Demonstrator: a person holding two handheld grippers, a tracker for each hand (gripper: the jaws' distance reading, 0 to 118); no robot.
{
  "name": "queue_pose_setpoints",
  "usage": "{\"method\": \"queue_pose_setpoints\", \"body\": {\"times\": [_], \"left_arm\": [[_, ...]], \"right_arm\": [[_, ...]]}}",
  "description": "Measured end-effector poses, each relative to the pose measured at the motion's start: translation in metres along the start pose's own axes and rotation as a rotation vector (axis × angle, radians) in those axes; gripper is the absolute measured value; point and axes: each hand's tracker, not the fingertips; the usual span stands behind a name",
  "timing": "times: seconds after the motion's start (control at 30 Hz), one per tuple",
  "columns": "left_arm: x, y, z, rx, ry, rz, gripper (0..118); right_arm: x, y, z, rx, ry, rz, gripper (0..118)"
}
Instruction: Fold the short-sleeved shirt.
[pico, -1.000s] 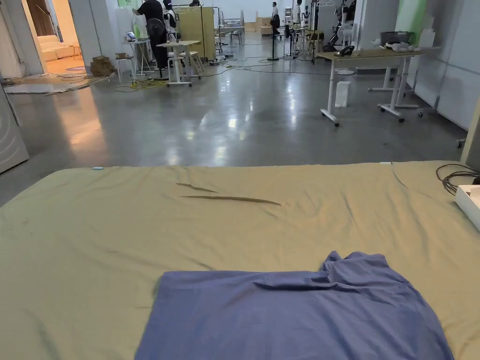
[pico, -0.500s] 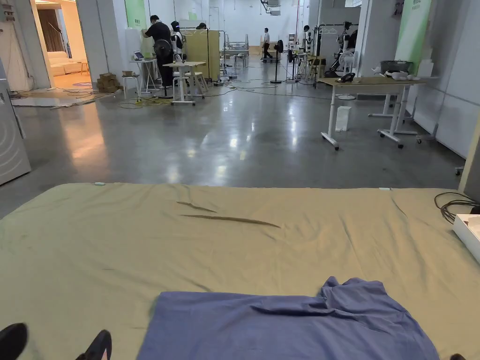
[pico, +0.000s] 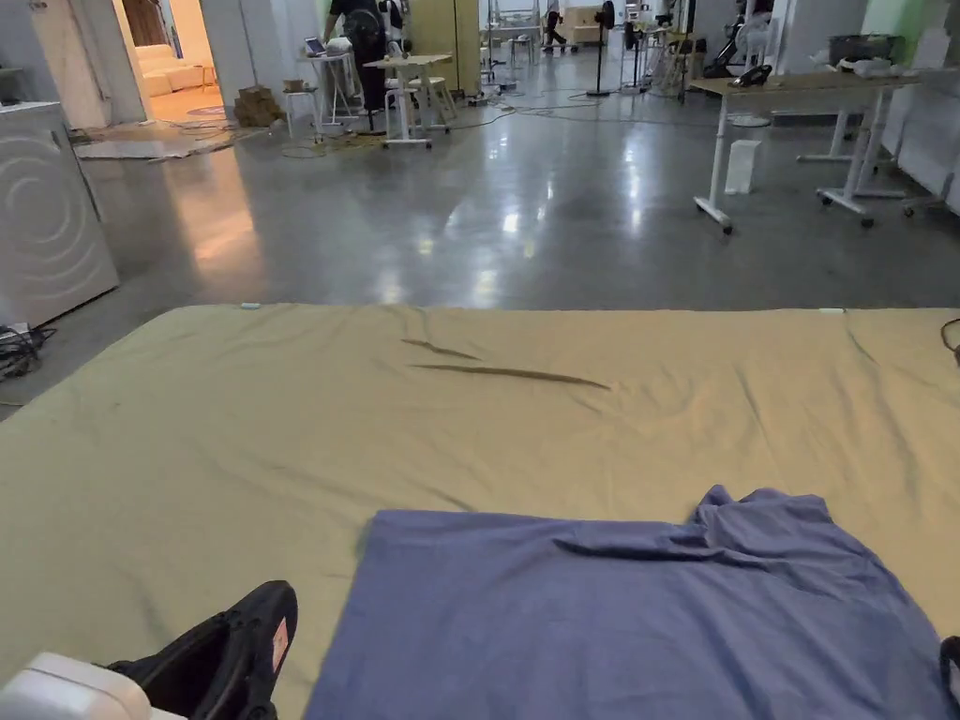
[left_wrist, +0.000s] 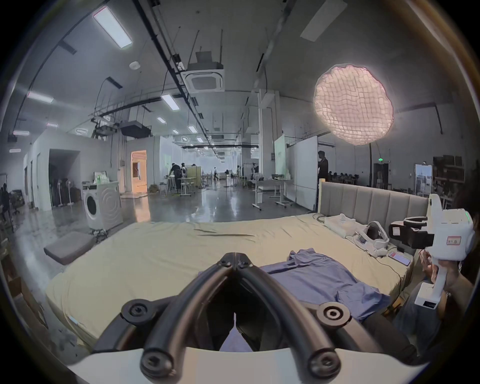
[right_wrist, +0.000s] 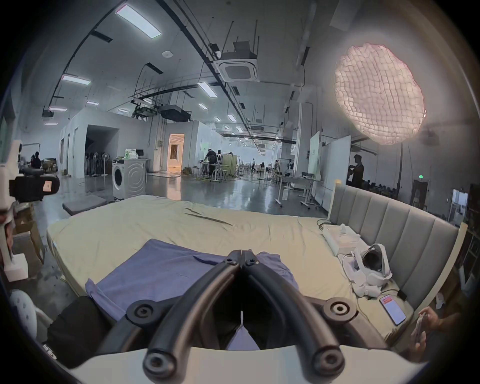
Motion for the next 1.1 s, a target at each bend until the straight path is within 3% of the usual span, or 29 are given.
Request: {"method": "queue_pose_setpoints", "body": {"times": [0.1, 0.33, 0.4, 0.47, 0.6, 0.87, 1.1], "left_arm": [[-0.012, -0.007, -0.004, -0.051, 0.041, -0.026, 1], [-0.063, -0.064, -0.036, -0.351, 0.09, 0.03, 1], [-0.074, -0.086, -0.044, -0.431, 0.07, 0.032, 1], [-0.081, -0.105, -0.045, -0.468, 0.032, 0.084, 1], [-0.08, -0.118, -0.041, -0.469, 0.031, 0.129, 1], [-0.072, -0.113, -0.029, -0.322, -0.007, 0.167, 1], [-0.041, -0.103, -0.013, -0.166, 0.019, -0.036, 1]], "right_arm": [[0.004, -0.006, -0.002, -0.017, 0.011, -0.052, 0], [0.007, -0.027, -0.012, -0.09, 0.046, -0.102, 0], [0.004, -0.033, -0.014, -0.083, 0.036, -0.058, 0], [-0.004, -0.038, -0.013, -0.037, 0.004, 0.038, 0], [-0.02, -0.043, -0.018, -0.043, -0.009, 0.185, 0], [-0.03, -0.057, -0.028, -0.076, 0.02, 0.223, 0], [-0.025, -0.074, -0.03, -0.133, 0.042, 0.188, 0]]}}
